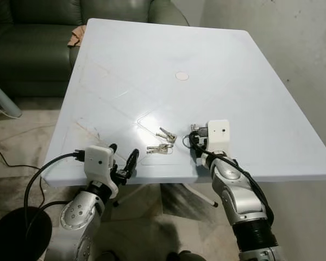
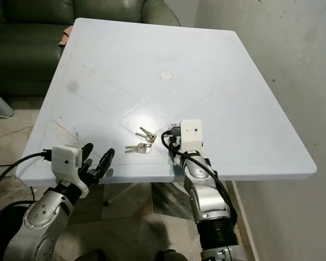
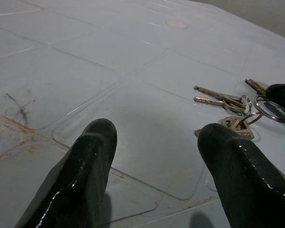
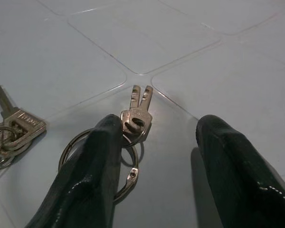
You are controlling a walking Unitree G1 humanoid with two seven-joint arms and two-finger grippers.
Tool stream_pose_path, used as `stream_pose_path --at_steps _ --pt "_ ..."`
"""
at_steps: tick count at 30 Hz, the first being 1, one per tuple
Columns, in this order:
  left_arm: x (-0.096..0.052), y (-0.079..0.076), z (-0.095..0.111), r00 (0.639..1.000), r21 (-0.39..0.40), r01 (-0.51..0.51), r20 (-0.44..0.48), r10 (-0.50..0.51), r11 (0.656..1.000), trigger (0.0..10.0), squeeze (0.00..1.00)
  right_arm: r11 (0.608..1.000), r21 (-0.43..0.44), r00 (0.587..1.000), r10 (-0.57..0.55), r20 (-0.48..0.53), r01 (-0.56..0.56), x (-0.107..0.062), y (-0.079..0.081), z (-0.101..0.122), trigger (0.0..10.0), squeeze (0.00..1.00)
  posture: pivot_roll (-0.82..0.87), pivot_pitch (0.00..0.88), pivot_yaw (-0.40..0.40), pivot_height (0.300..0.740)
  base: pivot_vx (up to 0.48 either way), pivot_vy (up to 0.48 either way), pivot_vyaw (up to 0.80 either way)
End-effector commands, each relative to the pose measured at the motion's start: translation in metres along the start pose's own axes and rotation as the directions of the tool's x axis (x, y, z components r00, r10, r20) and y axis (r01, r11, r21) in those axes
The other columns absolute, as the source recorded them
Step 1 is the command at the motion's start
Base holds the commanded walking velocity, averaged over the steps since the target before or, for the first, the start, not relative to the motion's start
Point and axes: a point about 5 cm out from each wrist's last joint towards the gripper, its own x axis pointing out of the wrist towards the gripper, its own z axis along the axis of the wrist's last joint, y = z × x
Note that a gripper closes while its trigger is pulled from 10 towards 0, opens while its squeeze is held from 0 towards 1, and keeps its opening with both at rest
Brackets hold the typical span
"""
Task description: Hang keys on a hook
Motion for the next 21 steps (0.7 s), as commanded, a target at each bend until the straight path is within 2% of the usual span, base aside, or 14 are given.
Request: stream_pose_path --at_steps 1,9,10,13,14,16,17,18,19,21 --pt "-0.0017 -0.0012 0.0038 1.0 0.002 -0.003 0.01 0.003 1.0 10.0 0.0 1.0 0.016 1.0 0.006 -0.005 -0.006 -0.0025 -0.0018 -0.0003 10.0 0.0 -0.05 0.194 -0.093 0.724 0.0 0.0 0.0" --pt "-0.0009 -0.0005 0.0043 1.0 0.004 -0.015 0.009 0.015 1.0 10.0 0.0 1.0 0.007 1.0 0.024 0.005 -0.024 -0.0043 -0.0005 0.0033 10.0 0.0 -0.05 0.196 -0.099 0.724 0.0 0.0 0.0" --pt "-0.0011 0.0 0.0043 1.0 0.005 -0.018 0.009 0.018 1.0 10.0 0.0 1.0 0.005 1.0 0.027 0.005 -0.027 -0.0048 0.0001 0.0034 8.3 0.0 -0.05 0.196 -0.099 0.724 0.0 0.0 0.0" --pt "-0.0014 0.0007 0.0042 1.0 0.006 -0.024 0.009 0.024 1.0 10.0 0.0 0.999 -0.006 0.999 0.034 0.009 -0.034 -0.0055 0.0009 0.0037 7.9 0.0 -0.05 0.196 -0.101 0.724 0.0 0.0 0.0" --pt "-0.0013 0.0014 0.0043 1.0 0.007 -0.028 0.01 0.028 1.0 10.0 0.0 0.999 -0.005 0.999 0.038 0.004 -0.038 -0.0056 0.0016 0.0032 4.3 0.0 -0.05 0.196 -0.102 0.724 0.0 0.0 0.0" --pt "-0.0012 0.0017 0.0044 1.0 0.007 -0.029 0.01 0.029 1.0 10.0 0.0 0.999 0.0 0.999 0.04 -0.001 -0.04 -0.0056 0.0018 0.0029 4.3 0.0 -0.05 0.196 -0.102 0.724 0.0 0.0 0.0" --pt "-0.001 0.0019 0.0046 0.999 0.008 -0.031 0.01 0.031 0.999 10.0 0.0 0.999 -0.003 0.999 0.046 0.0 -0.046 -0.0056 0.0026 0.0032 6.0 0.0 -0.04 0.196 -0.103 0.724 0.0 0.0 0.0" --pt "-0.0012 0.0022 0.0047 0.999 0.008 -0.032 0.011 0.031 0.999 10.0 0.0 0.998 0.002 0.998 0.055 -0.004 -0.055 -0.0057 0.0034 0.0029 8.5 0.0 -0.04 0.196 -0.103 0.724 0.0 0.0 0.0" --pt "-0.0013 0.0026 0.005 0.999 0.009 -0.034 0.011 0.034 0.999 10.0 0.0 0.998 0.004 0.998 0.063 -0.009 -0.063 -0.0059 0.0042 0.0028 9.8 0.0 -0.04 0.196 -0.103 0.724 0.0 0.0 0.0" --pt "-0.0012 0.0028 0.0052 0.999 0.009 -0.035 0.011 0.035 0.999 10.0 0.0 0.998 0.004 0.998 0.064 -0.01 -0.064 -0.0058 0.0044 0.003 9.8 0.0 -0.04 0.197 -0.103 0.724 0.0 0.0 0.0"
